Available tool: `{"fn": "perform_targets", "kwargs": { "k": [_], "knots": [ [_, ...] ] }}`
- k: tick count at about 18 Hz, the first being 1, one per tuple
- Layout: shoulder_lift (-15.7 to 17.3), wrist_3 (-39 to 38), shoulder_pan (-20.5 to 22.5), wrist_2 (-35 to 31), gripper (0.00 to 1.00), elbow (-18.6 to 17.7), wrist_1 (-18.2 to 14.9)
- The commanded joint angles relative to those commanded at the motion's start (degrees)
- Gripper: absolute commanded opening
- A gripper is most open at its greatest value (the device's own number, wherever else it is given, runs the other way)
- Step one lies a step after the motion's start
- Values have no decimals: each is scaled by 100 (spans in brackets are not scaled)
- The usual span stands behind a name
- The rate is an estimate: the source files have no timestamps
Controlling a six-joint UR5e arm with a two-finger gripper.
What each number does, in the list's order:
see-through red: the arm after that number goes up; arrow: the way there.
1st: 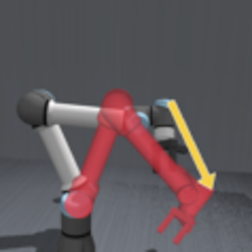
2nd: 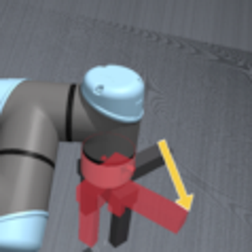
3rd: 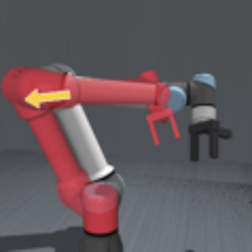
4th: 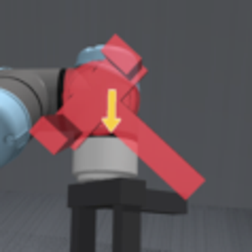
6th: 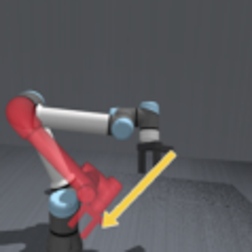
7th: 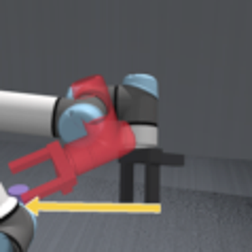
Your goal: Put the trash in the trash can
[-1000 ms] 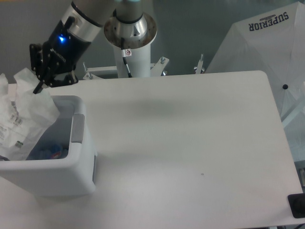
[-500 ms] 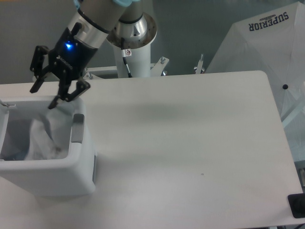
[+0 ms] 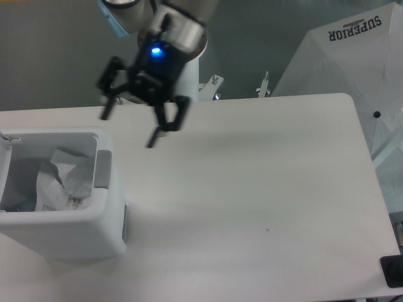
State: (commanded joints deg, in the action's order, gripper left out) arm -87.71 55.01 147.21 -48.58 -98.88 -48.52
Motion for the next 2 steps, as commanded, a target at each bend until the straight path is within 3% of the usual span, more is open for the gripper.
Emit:
{"fn": "perform_targets", "kwargs": {
  "k": [2],
  "knots": [
    [0,18,53,-143,100,9,0]
  ]
}}
